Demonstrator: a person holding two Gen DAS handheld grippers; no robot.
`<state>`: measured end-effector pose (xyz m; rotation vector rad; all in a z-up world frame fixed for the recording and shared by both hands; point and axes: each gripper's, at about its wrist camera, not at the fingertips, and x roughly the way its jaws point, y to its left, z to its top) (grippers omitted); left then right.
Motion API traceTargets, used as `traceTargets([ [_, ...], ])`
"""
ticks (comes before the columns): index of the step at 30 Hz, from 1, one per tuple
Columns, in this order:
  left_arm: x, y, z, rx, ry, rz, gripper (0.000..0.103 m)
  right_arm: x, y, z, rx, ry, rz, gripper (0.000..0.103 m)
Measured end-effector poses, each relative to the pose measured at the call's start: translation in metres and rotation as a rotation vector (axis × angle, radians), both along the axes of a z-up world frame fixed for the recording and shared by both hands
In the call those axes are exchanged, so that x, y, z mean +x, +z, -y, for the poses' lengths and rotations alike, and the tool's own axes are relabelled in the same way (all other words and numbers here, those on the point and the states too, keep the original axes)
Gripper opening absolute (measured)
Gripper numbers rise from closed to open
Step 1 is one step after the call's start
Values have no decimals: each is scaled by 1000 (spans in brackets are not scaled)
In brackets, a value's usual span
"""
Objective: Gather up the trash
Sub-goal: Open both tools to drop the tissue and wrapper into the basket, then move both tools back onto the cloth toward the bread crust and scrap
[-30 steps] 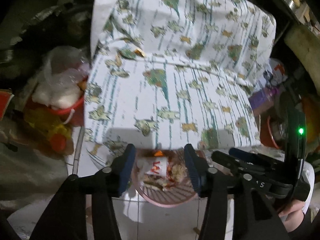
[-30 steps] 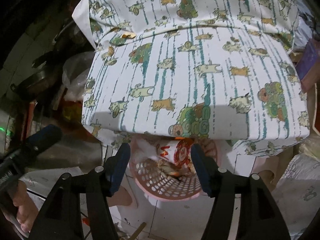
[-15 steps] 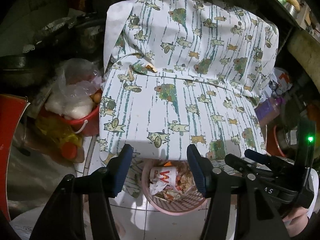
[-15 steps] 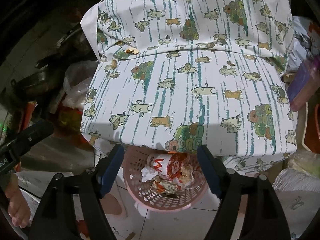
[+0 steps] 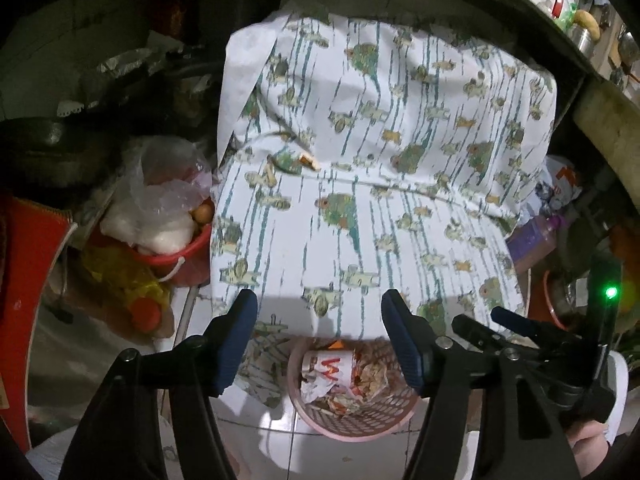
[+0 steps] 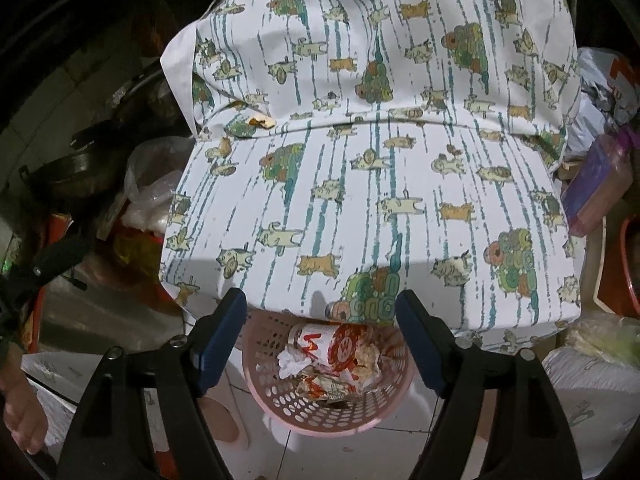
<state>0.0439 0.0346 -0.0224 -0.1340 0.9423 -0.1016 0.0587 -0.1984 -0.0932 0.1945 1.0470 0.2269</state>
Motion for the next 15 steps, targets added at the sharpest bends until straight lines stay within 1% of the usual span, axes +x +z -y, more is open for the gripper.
traceTargets([
  [2, 4, 12, -1, 2, 10, 24, 78, 3, 8, 2, 6, 3, 10, 76],
  [5, 14, 37, -4, 13, 36, 72, 82, 11, 25, 6, 31, 4, 37, 77],
  [6, 17, 45, -6, 13, 39, 86, 85, 14, 30, 7, 35, -2, 47, 77],
  [9, 34, 66, -9, 30, 50, 121, 85, 27, 49, 12, 42, -16, 81, 78],
  [12, 56, 84, -14, 48, 57, 148, 86, 49, 71, 16, 46, -15, 98, 79],
  [15, 78, 96, -21, 87, 89, 195, 90, 73, 95, 26, 107, -28, 107, 79],
])
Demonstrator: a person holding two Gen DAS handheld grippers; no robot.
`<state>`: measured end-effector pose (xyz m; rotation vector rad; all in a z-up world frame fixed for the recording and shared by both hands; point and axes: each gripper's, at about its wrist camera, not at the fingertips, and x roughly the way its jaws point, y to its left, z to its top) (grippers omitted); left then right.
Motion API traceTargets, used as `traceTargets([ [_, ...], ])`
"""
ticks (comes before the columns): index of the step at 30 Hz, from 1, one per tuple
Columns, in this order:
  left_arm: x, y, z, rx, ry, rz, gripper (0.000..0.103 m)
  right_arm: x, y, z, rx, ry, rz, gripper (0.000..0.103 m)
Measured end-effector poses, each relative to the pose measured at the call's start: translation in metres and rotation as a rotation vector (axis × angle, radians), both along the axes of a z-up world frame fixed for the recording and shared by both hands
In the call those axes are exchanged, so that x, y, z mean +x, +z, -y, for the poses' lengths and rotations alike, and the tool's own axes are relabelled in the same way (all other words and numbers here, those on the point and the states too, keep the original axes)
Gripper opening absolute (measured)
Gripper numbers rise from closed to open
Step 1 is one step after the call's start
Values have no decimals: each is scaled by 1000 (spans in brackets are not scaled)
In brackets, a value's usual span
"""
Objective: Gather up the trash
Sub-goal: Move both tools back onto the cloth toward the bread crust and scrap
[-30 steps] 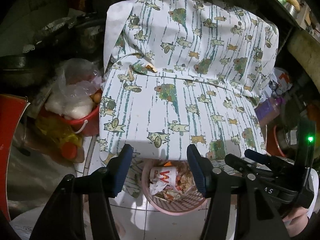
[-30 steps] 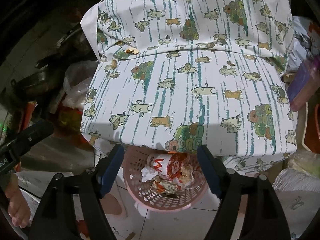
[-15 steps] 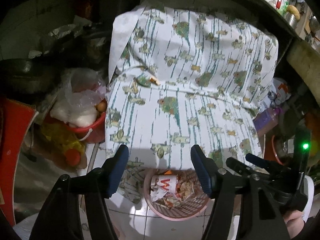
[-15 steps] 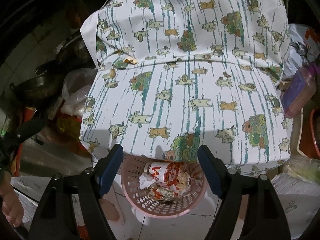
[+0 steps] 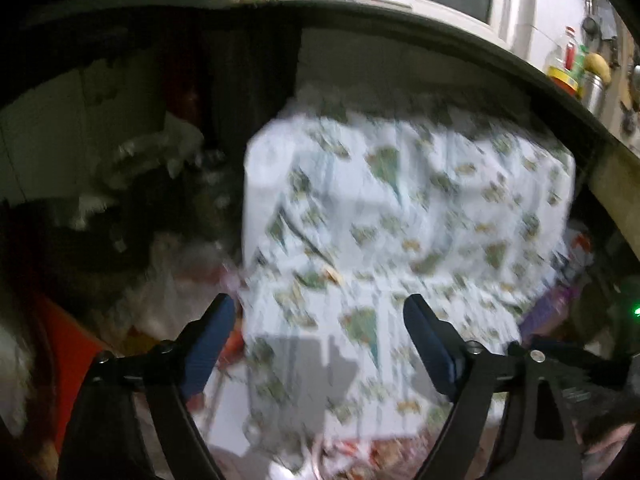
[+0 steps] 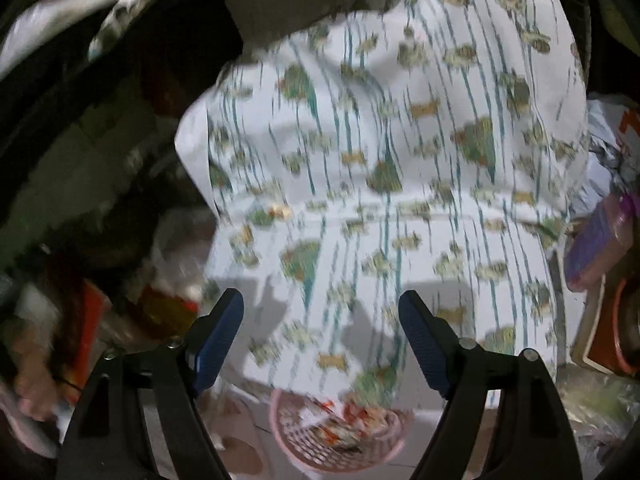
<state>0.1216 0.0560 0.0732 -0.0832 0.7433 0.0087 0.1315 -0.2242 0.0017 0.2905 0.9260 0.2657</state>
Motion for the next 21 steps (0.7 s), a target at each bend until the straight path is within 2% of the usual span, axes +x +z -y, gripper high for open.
traceTargets([
  [2, 21, 4, -11, 7, 35, 15, 90, 16, 17, 5, 26, -12, 35, 84],
  [5, 47, 0, -26, -24, 85, 4, 91, 38, 34, 1, 9, -12, 91, 85],
  [9, 75, -20, -38, -20, 136, -24, 91, 69, 36, -12, -19, -3, 121, 85],
  [14, 112, -52, -37, 25, 120, -101, 91, 104, 16, -31, -15, -1, 105, 85],
  [17, 128, -61, -37, 26, 103, -100, 91, 123, -5, -36, -8, -12, 55, 85],
  [21, 155, -78, -37, 14, 73, -146, 91, 148, -28, -34, -3, -55, 2, 85],
])
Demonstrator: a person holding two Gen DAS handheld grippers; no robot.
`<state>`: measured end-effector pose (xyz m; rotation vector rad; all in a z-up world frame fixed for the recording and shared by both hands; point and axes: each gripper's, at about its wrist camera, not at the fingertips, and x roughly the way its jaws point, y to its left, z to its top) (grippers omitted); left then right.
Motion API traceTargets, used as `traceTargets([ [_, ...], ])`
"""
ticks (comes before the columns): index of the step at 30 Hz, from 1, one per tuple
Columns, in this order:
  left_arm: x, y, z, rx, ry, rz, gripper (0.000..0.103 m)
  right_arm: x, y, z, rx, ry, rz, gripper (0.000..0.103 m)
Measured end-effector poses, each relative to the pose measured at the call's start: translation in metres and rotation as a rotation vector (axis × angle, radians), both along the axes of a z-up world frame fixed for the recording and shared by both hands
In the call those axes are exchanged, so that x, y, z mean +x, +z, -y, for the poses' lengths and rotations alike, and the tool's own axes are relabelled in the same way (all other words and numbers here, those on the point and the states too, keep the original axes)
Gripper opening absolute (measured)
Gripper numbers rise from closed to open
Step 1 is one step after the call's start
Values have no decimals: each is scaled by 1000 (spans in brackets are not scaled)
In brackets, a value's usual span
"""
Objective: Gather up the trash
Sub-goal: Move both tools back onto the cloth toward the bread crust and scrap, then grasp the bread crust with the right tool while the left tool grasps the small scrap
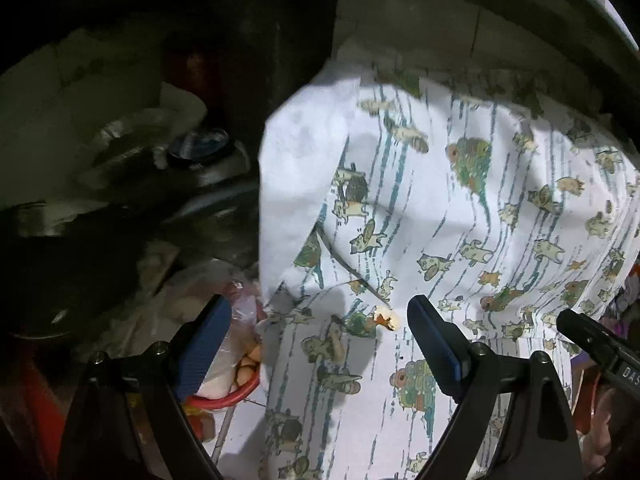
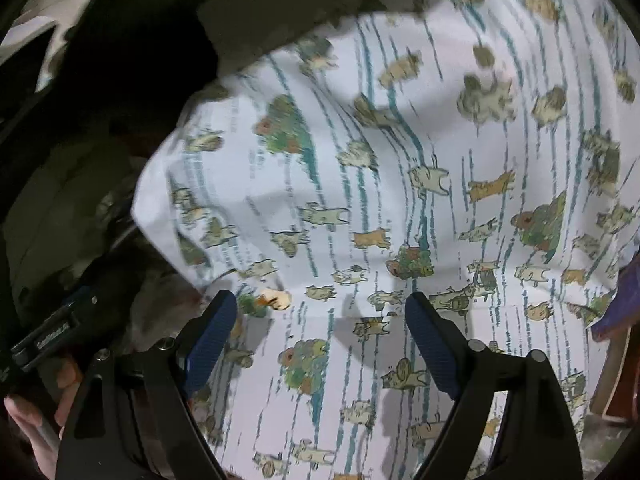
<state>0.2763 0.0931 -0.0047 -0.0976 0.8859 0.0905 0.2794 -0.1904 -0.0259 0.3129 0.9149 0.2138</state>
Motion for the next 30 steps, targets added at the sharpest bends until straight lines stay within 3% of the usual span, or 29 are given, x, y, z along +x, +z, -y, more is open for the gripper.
traceTargets([
  [5, 36, -45, -2, -80, -9, -155, 91, 31, -30, 4, 59, -20, -99, 85],
  [8, 50, -68, 1, -78, -13, -214, 91, 43, -47, 0, 74, -25, -151, 85],
  [12, 60, -96, -1, -164, -19, -296, 71, 54, -66, -14, 120, -1, -215, 85],
  [15, 66, -110, -2, -184, -27, -328, 53, 60, -75, -25, 131, 6, -232, 85],
  [17, 68, -120, -2, -193, -28, -356, 47, 64, -81, -33, 105, 14, -242, 85],
  [21, 70, -132, 3, -179, -24, -382, 37, 68, -91, -46, 90, 29, -271, 85],
  [28, 79, -163, 6, -213, -1, -448, 31, 82, -108, -60, 144, 27, -309, 85],
  [30, 81, -178, 9, -185, 15, -498, 28, 87, -117, -64, 152, 36, -342, 82],
])
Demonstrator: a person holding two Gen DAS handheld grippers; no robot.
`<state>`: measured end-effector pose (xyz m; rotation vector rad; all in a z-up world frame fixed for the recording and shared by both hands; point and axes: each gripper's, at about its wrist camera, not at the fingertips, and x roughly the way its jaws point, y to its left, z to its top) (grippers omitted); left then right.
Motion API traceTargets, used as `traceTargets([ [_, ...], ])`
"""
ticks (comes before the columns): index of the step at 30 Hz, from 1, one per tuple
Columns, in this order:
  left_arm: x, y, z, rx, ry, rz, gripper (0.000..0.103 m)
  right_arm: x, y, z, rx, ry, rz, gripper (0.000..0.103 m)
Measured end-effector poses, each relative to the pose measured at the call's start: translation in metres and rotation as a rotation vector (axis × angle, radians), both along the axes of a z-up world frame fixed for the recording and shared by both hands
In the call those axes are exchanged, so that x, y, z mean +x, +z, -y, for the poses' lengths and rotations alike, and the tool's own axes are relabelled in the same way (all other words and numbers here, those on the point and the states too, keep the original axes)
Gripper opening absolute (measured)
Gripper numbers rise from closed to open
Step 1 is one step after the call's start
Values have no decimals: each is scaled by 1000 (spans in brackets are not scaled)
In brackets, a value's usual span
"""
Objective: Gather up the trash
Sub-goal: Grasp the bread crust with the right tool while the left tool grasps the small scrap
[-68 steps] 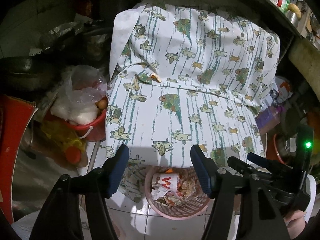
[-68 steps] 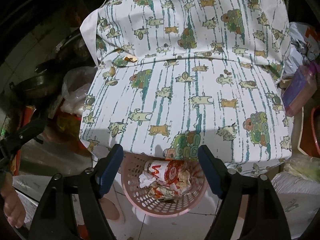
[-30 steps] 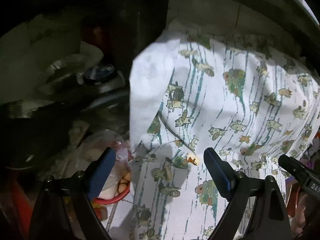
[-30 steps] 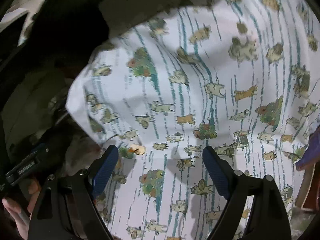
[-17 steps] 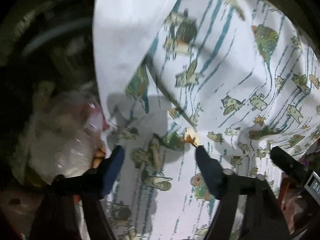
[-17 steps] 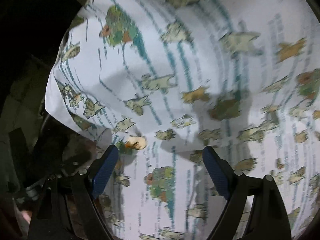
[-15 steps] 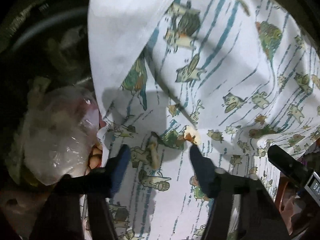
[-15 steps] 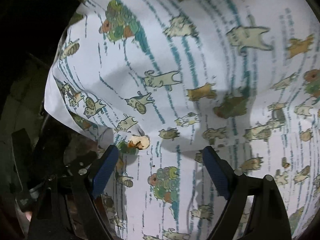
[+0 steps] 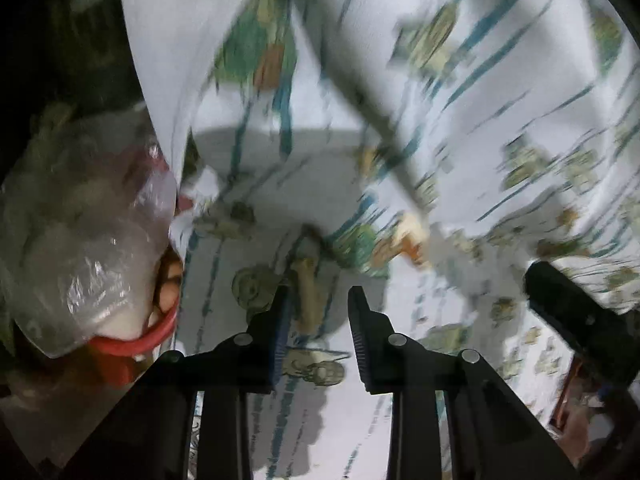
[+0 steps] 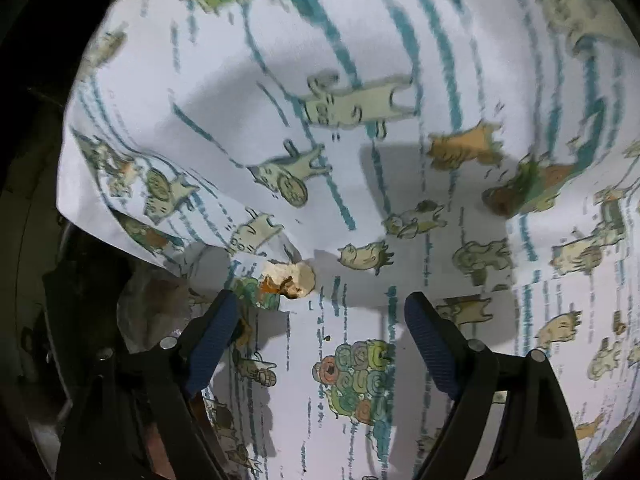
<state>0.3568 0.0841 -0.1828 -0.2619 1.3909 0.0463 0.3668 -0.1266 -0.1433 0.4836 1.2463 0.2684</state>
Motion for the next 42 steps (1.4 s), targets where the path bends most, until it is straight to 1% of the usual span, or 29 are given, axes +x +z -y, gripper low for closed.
traceTargets([
  [2, 0, -5, 1, 7, -5, -13, 25, 5, -8, -4, 1, 11, -17, 75],
  [3, -1, -6, 1, 5, -6, -14, 24, 8, -11, -7, 1, 16, -23, 74],
  [4, -1, -6, 1, 2, -4, -10, 21, 10, -14, -9, 4, 19, -28, 70],
  [5, -1, -5, 0, 0, -3, -8, 13, 12, -17, -12, 14, 19, -31, 67],
  [6, -1, -5, 0, -4, -3, -7, 9, 14, -20, -14, 25, 18, -35, 66],
  [10, -6, -3, -6, -39, 15, 0, 8, 21, -36, -21, 113, 0, -82, 62],
  [11, -8, -1, -9, -56, 18, 1, 8, 22, -40, -24, 121, 4, -94, 61],
  [13, -11, 4, -12, -75, 16, 7, 8, 23, -46, -30, 104, 12, -100, 59],
  [17, -16, 23, -21, -81, 20, 48, 7, 24, -50, -39, 65, 7, -73, 59],
  [20, -18, 31, -25, -92, 36, 60, 7, 25, -47, -50, 46, 15, -18, 59],
  [23, -21, 36, -25, -85, 27, 63, 7, 23, -44, -63, -14, 34, 20, 58],
  [24, -22, 39, -27, -71, 25, 71, 7, 21, -43, -67, -44, 42, 40, 56],
  [25, -22, 40, -26, -64, 25, 75, 7, 20, -43, -72, -72, 51, 51, 47],
  [26, -23, 43, -28, -59, 25, 80, 7, 18, -43, -77, -104, 63, 63, 42],
  [27, -23, 46, -29, -61, 24, 83, 7, 15, -43, -83, -122, 78, 77, 42],
  [30, -23, 51, -31, -64, 24, 96, 7, 8, -42, -87, -136, 94, 97, 42],
  [33, -24, 62, -29, -63, 17, 115, 7, 0, -35, -85, -120, 97, 101, 42],
  [37, -28, 74, -24, -49, 17, 151, 7, -10, -19, -76, -117, 110, 127, 42],
  [40, -32, 78, -22, -43, -4, 180, 7, -18, -3, -65, -134, 119, 159, 42],
  [42, -36, 84, -18, -16, -20, 213, 7, -27, 7, -56, -142, 122, 181, 42],
])
